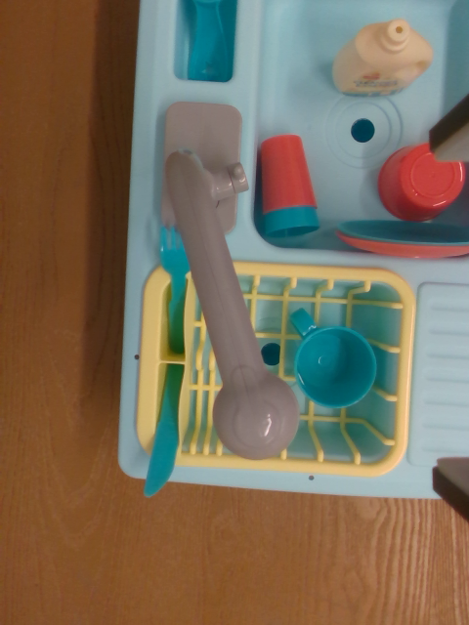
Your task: Pick detergent from the sink
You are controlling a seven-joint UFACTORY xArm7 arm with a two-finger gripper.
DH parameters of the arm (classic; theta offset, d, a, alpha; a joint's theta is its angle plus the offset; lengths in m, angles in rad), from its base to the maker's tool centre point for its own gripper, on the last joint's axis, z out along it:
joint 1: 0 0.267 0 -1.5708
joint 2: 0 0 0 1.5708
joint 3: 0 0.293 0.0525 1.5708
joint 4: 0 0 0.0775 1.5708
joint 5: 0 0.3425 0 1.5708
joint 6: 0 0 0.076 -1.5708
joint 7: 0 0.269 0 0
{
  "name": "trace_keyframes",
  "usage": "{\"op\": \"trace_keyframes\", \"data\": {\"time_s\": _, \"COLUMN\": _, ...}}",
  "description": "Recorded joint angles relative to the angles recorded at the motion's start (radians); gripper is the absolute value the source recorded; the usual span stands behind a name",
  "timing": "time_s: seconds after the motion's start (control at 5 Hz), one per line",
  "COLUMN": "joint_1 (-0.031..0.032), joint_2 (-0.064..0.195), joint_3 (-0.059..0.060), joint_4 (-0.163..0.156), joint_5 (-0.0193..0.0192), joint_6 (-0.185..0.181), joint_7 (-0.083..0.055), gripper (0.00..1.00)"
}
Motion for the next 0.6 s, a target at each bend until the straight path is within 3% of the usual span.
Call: {"op": "trace_keyframes", "data": {"time_s": 0.6, "joint_1": -0.0033, "joint_2": 0.005, "joint_3": -0.003, "joint_4": -0.01, "joint_5": 0.0006, "joint_6": -0.011, "joint_7": -0.008, "gripper": 0.0}}
